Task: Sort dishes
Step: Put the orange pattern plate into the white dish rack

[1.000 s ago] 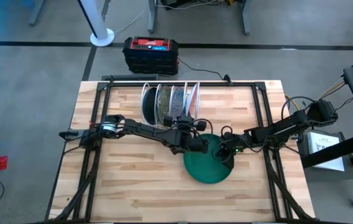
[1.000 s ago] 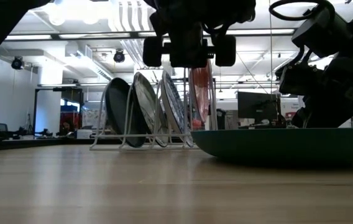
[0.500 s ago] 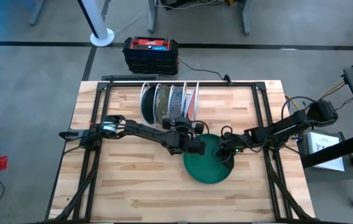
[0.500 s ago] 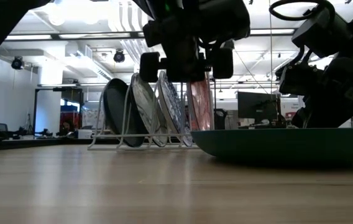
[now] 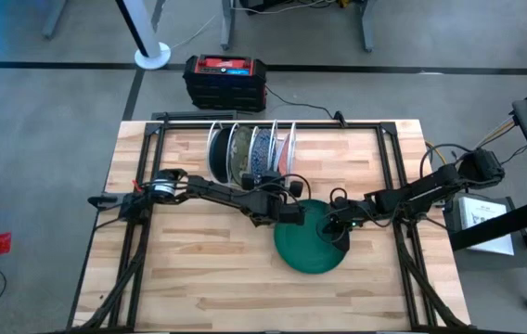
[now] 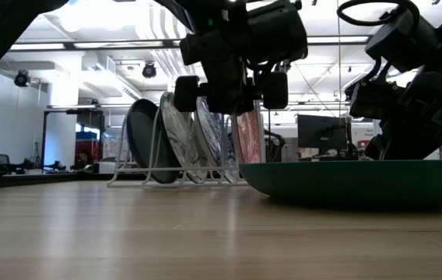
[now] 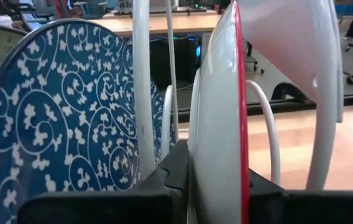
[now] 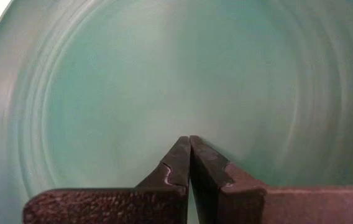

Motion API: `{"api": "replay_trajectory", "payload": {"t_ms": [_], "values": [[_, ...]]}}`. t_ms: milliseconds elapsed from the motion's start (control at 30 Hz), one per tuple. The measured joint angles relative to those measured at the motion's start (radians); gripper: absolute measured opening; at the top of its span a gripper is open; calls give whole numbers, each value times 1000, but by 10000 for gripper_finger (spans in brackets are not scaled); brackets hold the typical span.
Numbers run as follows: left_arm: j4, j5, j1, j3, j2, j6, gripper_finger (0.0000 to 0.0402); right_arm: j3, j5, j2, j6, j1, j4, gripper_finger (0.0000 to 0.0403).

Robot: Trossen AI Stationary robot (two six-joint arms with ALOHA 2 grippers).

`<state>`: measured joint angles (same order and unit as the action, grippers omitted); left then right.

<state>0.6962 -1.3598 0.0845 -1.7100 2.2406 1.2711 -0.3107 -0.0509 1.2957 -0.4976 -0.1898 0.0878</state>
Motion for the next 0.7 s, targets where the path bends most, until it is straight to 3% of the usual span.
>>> {"api": "replay_trajectory", "payload": {"t_ms": [167,700], "values": [[-8,21,-2,8,-1,7,30,0,0,0,0,0,0,0],[4,73,-1,11,-2,-2,106,0,0,0,0,0,1,0]]}}
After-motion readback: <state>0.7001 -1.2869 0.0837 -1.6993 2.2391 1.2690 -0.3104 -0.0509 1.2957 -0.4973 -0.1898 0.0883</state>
